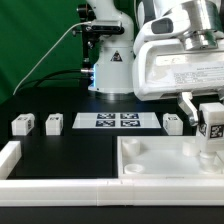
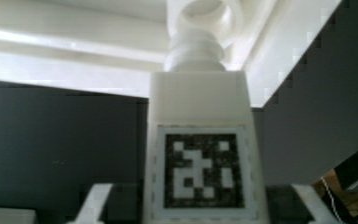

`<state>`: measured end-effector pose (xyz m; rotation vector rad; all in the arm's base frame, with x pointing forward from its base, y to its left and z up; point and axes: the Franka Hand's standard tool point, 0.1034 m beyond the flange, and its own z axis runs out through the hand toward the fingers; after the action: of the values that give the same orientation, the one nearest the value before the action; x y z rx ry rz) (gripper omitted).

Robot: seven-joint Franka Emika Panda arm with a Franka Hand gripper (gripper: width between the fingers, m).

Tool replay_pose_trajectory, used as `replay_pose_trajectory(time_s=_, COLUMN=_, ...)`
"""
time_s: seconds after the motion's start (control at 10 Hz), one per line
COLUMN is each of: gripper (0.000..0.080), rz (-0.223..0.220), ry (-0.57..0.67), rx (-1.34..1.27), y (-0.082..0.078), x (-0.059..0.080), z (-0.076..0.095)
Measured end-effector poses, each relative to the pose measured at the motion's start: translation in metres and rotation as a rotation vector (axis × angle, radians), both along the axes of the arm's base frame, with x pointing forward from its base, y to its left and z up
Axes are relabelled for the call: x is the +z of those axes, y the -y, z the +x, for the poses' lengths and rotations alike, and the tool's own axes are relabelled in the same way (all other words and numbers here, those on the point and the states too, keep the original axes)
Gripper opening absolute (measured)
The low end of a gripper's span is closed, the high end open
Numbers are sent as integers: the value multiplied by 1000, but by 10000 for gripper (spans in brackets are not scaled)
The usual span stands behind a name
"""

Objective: Assemble one leg

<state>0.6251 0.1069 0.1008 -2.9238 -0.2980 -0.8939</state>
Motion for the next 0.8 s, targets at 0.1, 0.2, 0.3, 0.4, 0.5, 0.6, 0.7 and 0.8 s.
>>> replay_pose_trajectory(time_s=0.1, gripper=293, rz=0, ry=-4, rx=0, y=0, x=-2, z=-1)
replay_pose_trajectory(time_s=0.2, gripper=293, rz=-1, ry=-7, rx=0, y=0, x=-5, z=-2)
replay_pose_trajectory(time_s=0.3, gripper=293, rz=-1, ry=-9, rx=2, y=-1, x=-7, z=-3)
replay_pose_trajectory(time_s=0.4, gripper=293, rz=0, ry=-9, rx=5, y=-3, x=-11, z=-4)
replay_pose_trajectory(time_s=0.5, gripper=293, rz=0, ry=-8, rx=5, y=-3, x=-11, z=-4)
replay_pose_trajectory(time_s=0.6, gripper=293, rz=0, ry=-8, rx=6, y=-4, x=-11, z=-4)
replay_pose_trajectory(time_s=0.7, gripper=293, rz=0, ry=-4, rx=7, y=-4, x=-11, z=-4)
replay_pose_trajectory(time_s=0.8, gripper=293, rz=1, ry=-3, rx=6, y=-5, x=-13, z=-5)
